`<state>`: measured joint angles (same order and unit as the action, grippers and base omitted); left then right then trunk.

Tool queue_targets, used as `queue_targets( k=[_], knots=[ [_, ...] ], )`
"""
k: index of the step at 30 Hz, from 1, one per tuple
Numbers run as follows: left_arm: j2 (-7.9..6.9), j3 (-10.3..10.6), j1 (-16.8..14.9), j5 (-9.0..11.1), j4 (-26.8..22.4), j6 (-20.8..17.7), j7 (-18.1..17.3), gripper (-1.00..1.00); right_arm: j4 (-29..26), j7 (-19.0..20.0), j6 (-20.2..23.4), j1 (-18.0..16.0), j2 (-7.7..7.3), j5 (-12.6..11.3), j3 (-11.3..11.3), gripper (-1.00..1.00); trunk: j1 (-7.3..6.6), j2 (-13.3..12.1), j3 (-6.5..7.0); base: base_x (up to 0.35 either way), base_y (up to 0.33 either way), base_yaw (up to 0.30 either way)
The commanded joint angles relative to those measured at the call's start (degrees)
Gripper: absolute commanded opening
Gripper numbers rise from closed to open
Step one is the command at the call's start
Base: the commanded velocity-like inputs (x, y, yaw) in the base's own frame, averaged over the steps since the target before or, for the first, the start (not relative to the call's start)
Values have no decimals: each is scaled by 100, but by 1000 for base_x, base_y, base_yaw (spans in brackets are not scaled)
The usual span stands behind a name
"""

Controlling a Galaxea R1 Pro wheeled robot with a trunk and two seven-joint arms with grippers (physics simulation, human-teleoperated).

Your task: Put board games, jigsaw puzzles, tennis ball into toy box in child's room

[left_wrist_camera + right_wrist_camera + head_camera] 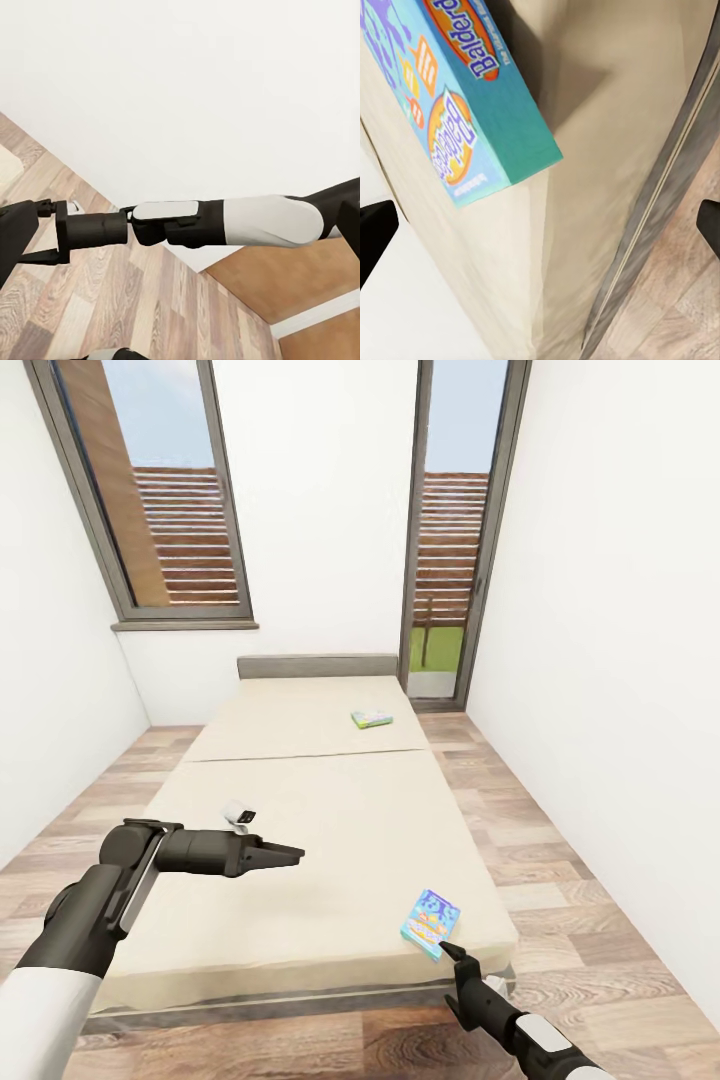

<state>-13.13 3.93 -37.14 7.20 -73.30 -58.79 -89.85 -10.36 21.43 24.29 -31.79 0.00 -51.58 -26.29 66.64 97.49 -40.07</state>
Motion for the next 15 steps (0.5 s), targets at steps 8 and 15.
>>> queue_targets(
  k=[8,15],
  knots=[
    [-5,11,-4,10,0,-62,-15,100,-1,2,32,-3,0,-19,-20,100,-1,3,-5,15,1,0],
    [2,19,-4,2,0,-62,-15,100,-1,2,32,-3,0,-18,-17,100,-1,3,-5,132,0,0]
  ],
)
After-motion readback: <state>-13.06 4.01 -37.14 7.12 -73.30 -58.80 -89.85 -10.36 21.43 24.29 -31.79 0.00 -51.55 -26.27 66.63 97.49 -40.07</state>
